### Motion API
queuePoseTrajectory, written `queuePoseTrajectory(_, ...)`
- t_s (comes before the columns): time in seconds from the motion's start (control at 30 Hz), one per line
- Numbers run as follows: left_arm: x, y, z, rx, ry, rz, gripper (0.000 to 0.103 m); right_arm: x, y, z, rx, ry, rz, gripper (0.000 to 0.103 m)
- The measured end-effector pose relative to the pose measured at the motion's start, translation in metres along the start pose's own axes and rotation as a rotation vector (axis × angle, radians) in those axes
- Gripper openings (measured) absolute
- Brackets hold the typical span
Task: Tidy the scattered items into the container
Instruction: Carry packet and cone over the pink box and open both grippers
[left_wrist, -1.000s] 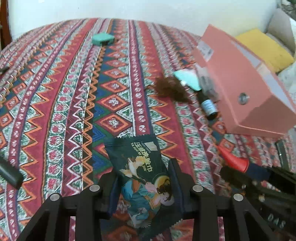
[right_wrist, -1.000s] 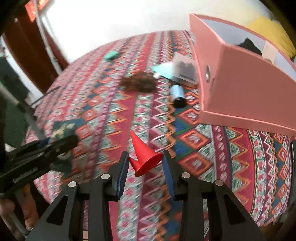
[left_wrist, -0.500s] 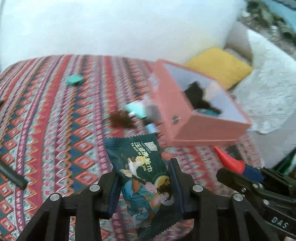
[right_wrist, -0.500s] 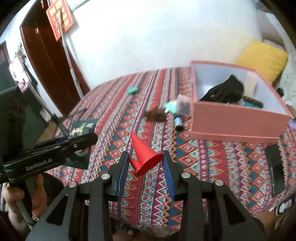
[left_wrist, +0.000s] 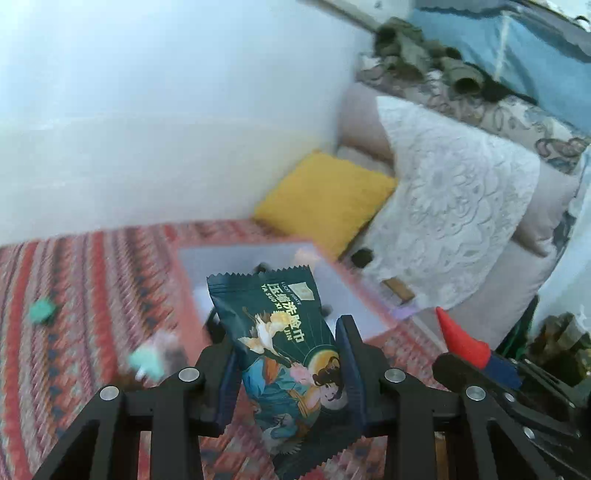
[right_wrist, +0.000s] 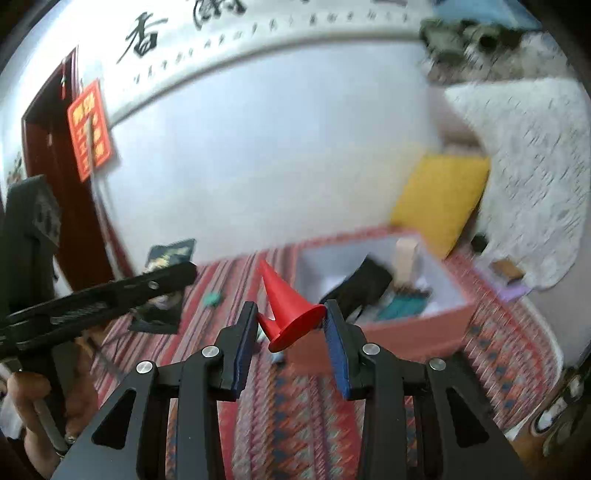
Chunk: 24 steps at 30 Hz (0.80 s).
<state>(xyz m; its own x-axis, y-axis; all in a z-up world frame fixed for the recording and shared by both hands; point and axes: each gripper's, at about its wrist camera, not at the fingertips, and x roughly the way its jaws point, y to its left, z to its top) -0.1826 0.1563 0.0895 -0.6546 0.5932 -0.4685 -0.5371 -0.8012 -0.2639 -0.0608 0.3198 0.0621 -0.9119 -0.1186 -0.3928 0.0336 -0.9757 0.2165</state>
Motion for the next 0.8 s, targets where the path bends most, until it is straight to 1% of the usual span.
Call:
queuePoseTrajectory(0.1, 0.018, -0.019, 0.032, 0.023, -0.018, -0.028, 0.040, -0.004, -0.010, 0.033, -0.019, -0.083, -0.044, 0.038)
queuePoseTrajectory(0.2, 0.048, -0.031, 0.061, 0.033, -0.013, -0.049, 0.040, 0.006, -0.027, 0.067, -0.020, -0.136, -0.083, 0.038)
queuePoseTrajectory(0.27, 0.074, -0.035, 0.073, 0.047, -0.011, -0.035, 0.041, 0.023, -0.042, 0.088, -0.007, -0.152, -0.102, 0.038)
queuePoseTrajectory(0.33, 0.113, -0.034, 0.077, 0.055, 0.022, -0.006, 0.041, 0.051, -0.061, 0.103, 0.012, -0.147, -0.128, 0.038)
queuePoseTrajectory(0.37, 0.133, -0.031, 0.076, 0.055, 0.046, 0.006, 0.041, 0.072, -0.074, 0.108, 0.031, -0.127, -0.141, 0.038)
queuePoseTrajectory(0.43, 0.176, -0.019, 0.066, 0.047, 0.126, 0.006, 0.044, 0.111, -0.098, 0.113, 0.080, -0.070, -0.150, 0.039)
queuePoseTrajectory(0.47, 0.204, -0.010, 0.056, 0.039, 0.193, 0.003, 0.059, 0.137, -0.113, 0.111, 0.110, -0.018, -0.133, 0.039)
queuePoseTrajectory(0.5, 0.231, 0.002, 0.043, 0.026, 0.273, 0.011, 0.069, 0.159, -0.124, 0.107, 0.128, 0.031, -0.109, 0.039)
queuePoseTrajectory(0.53, 0.247, 0.013, 0.032, 0.008, 0.328, 0.023, 0.081, 0.190, -0.136, 0.099, 0.148, 0.117, -0.072, 0.040)
queuePoseTrajectory(0.57, 0.258, 0.023, 0.023, -0.013, 0.367, 0.030, 0.081, 0.216, -0.145, 0.090, 0.169, 0.192, -0.055, 0.043)
queuePoseTrajectory(0.6, 0.266, 0.033, 0.015, -0.029, 0.396, 0.040, 0.081, 0.239, -0.152, 0.080, 0.187, 0.270, -0.060, 0.050)
queuePoseTrajectory(0.63, 0.268, 0.043, 0.009, -0.036, 0.412, 0.057, 0.081, 0.263, -0.157, 0.064, 0.205, 0.357, -0.080, 0.072)
queuePoseTrajectory(0.67, 0.265, 0.052, 0.005, -0.044, 0.416, 0.065, 0.081, 0.275, -0.160, 0.054, 0.226, 0.390, -0.081, 0.080)
queuePoseTrajectory(0.73, 0.252, 0.065, 0.002, -0.070, 0.400, 0.056, 0.081, 0.280, -0.163, 0.042, 0.275, 0.407, -0.041, 0.080)
queuePoseTrajectory(0.8, 0.227, 0.078, 0.005, -0.118, 0.361, 0.043, 0.086, 0.279, -0.162, 0.034, 0.313, 0.411, -0.013, 0.080)
